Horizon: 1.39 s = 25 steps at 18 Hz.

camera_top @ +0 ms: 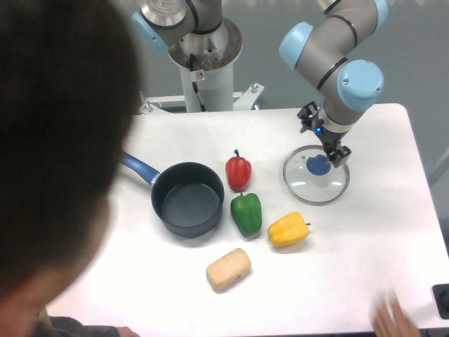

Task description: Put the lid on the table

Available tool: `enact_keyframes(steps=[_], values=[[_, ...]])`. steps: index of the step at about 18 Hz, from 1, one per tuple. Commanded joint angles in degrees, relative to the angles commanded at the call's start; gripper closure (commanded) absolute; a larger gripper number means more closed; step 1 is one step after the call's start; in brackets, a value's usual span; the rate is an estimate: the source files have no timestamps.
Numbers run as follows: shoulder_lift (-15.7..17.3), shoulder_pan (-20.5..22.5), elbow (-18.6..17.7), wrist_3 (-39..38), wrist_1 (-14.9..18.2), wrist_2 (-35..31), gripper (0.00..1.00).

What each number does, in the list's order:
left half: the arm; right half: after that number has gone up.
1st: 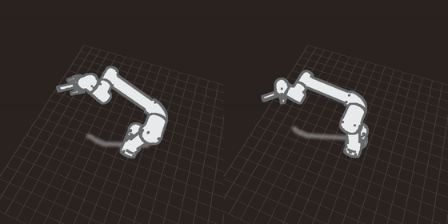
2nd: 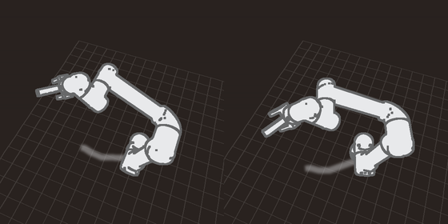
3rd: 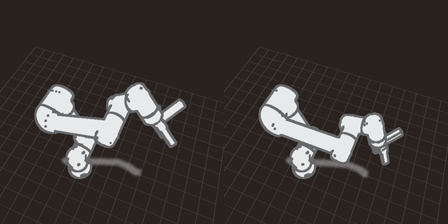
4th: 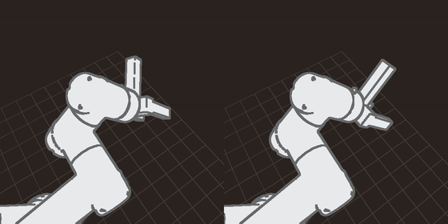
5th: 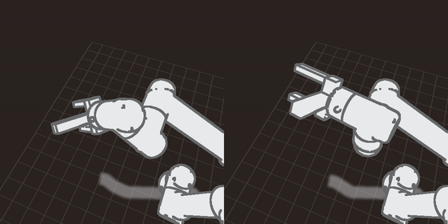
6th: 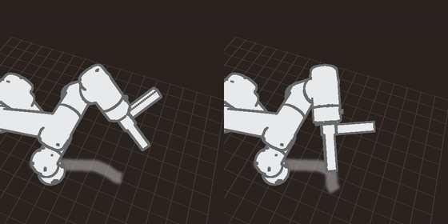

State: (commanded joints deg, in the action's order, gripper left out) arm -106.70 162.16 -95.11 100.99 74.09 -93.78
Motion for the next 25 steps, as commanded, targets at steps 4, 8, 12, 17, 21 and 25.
enact_keyframes(steps=[4, 8, 12, 17, 21, 25], values=[[-0.35, 1.14, 2.47, -0.09, -0.7, 0.7, 0.0], [-2.46, 1.32, 5.36, 0.09, -1.93, 1.84, 0.0], [-4.04, 1.67, 5.9, 0.62, -2.11, 4.83, 0.0], [-3.96, 1.23, 5.9, 0.53, -3.96, 4.92, 0.0], [-3.6, 0.88, 5.55, 0.62, -3.96, 4.92, 0.0], [-3.6, 0.88, 5.55, 1.14, -4.13, 4.92, 0.0]])
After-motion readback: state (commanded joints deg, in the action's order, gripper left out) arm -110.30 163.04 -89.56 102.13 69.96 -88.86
